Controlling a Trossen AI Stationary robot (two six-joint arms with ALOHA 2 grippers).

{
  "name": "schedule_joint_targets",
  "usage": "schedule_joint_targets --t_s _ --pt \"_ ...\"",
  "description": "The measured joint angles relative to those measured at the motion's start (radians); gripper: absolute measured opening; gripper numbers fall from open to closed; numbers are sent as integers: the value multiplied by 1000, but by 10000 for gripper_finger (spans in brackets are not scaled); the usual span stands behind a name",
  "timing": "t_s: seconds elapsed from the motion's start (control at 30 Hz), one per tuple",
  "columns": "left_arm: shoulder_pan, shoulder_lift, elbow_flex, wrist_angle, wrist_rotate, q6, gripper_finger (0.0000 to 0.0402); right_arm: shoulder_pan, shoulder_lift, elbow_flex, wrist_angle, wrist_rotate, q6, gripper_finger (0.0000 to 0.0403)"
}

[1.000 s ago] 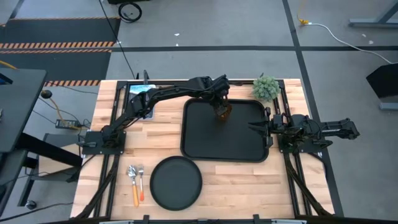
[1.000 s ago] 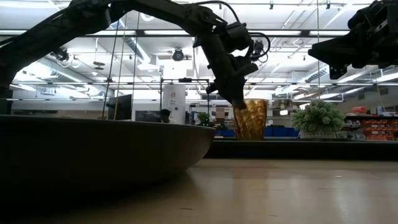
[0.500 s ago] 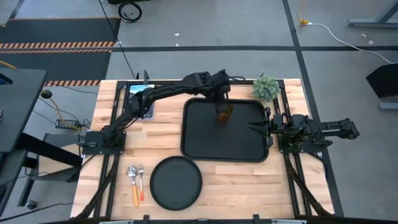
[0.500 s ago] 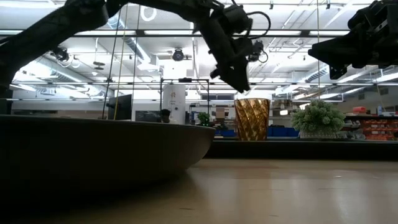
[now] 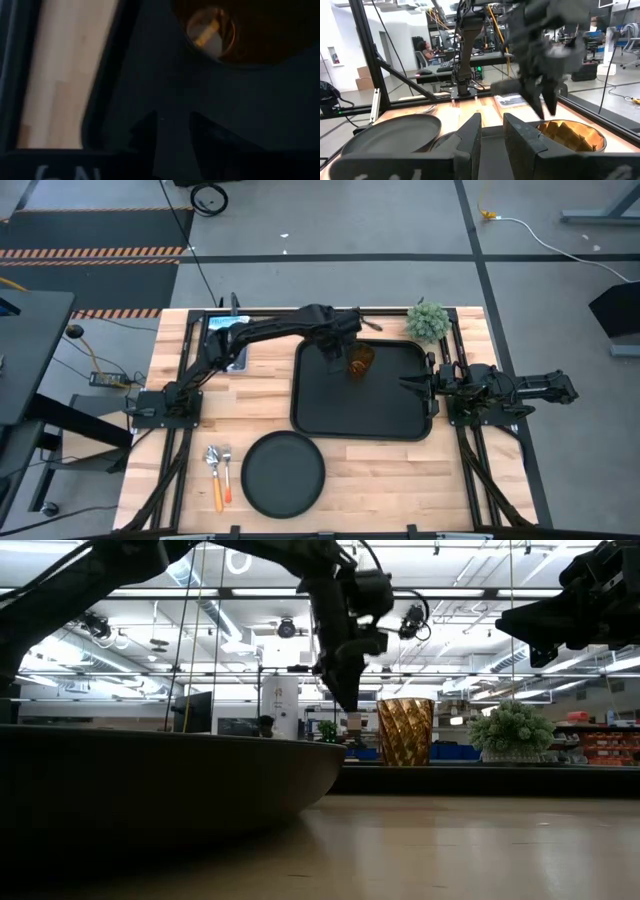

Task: Pick and place plate/cup/fork/spoon on tray
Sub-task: Put the brown glass on the top right of the black serving tray

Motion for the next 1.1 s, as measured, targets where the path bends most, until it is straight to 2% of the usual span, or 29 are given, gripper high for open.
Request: schedule_joint_targets --t_s 0.17,0.37,1.1 --pt "-13 2 -100 101 1 19 121 0 0 0 -1 0 0 88" --pt "-32 2 -153 247 0 46 121 0 0 0 -1 0 0 88" --pt "-68 5 -155 488 30 -54 121 0 0 0 -1 0 0 88"
